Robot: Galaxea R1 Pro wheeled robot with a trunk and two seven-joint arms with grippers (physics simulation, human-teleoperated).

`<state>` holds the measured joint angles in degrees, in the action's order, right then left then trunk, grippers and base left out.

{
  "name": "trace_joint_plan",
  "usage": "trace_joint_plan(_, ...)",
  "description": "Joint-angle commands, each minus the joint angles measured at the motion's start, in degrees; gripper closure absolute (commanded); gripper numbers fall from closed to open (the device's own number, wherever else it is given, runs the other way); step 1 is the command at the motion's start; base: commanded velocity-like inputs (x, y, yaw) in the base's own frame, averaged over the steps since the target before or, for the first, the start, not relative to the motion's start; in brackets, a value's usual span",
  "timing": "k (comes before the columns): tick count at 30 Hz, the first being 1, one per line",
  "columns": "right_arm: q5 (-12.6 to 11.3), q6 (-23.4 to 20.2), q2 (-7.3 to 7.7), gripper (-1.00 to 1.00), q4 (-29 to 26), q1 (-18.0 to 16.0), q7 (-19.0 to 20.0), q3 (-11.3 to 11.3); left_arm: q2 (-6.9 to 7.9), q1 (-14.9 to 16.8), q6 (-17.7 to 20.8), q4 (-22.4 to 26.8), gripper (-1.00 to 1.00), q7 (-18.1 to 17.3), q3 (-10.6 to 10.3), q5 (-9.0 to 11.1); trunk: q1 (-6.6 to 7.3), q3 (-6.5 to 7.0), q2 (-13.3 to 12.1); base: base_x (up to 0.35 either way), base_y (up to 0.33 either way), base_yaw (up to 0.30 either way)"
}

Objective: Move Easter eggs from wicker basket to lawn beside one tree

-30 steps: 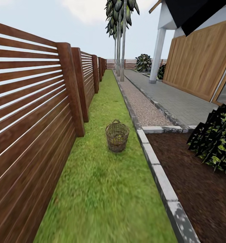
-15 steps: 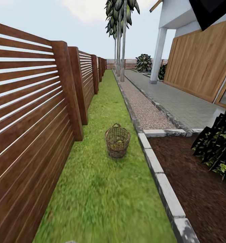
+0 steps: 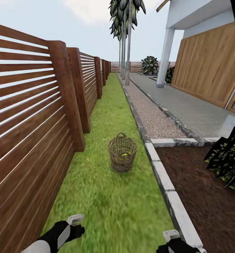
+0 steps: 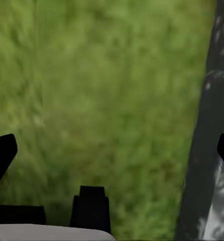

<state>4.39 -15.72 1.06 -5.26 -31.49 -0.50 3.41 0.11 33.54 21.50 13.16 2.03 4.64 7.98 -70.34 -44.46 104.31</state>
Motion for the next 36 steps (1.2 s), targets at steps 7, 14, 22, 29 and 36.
trace_joint_plan(7,0.2,-0.7,0.08,-1.00,-0.1,-3.6,0.0,0.3,-0.23,4.6,3.1,0.4,-1.00,0.2,4.3,2.2,-0.03,-0.06,0.0,0.329,0.000,0.000)
trace_joint_plan(14,-0.2,-5.4,0.38,-1.00,-0.2,-8.4,0.0,-1.5,-0.43,6.2,6.7,6.6,-1.00,0.3,4.5,2.3,-0.03,-0.06,0.0,0.329,0.000,0.000)
trace_joint_plan(22,-0.2,-6.9,0.59,-1.00,-0.4,-11.9,0.2,-4.4,-0.33,7.6,8.7,8.5,-1.00,0.3,4.6,2.3,-0.03,-0.06,0.0,0.329,0.000,0.000)
trace_joint_plan(29,-0.2,-6.9,0.52,-1.00,-0.4,-12.0,0.3,-4.4,-0.50,7.6,8.8,8.6,-1.00,0.3,4.6,2.4,-0.03,-0.06,0.0,0.329,0.000,0.000)
trace_joint_plan(36,-0.1,-6.9,0.49,-1.00,-0.4,-12.0,0.4,-4.4,-0.61,7.6,8.8,8.7,-1.00,0.3,4.6,2.4,-0.03,-0.06,0.0,0.329,0.000,0.000)
